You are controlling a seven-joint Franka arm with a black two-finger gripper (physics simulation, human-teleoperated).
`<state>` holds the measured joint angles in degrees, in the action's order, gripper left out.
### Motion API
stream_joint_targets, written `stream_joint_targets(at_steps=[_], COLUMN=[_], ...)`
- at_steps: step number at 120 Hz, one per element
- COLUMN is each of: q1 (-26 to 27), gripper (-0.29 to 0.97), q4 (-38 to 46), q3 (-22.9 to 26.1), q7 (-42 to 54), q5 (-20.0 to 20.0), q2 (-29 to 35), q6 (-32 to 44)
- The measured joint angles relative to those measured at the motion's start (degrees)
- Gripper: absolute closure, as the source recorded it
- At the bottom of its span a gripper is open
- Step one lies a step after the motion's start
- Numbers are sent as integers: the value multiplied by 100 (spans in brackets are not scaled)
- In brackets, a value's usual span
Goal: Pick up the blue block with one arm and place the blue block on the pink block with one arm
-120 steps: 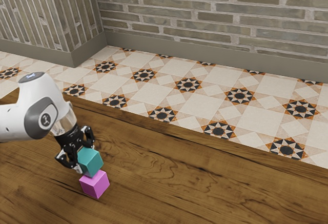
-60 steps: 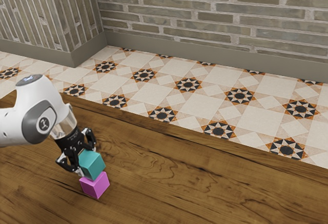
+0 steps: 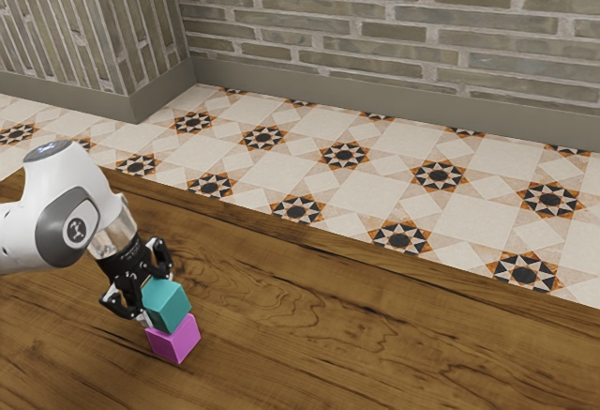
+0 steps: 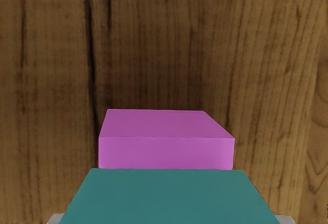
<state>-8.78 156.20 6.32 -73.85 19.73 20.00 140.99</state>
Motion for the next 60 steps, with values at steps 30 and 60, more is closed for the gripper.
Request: stream_joint_targets(at_steps=[30, 60], q1=[-51, -70], gripper=[34, 35], q4=[0, 8], q3=[0, -3], q7=[-43, -23], q5=[153, 105], q2=[-7, -5], q6=[0, 5])
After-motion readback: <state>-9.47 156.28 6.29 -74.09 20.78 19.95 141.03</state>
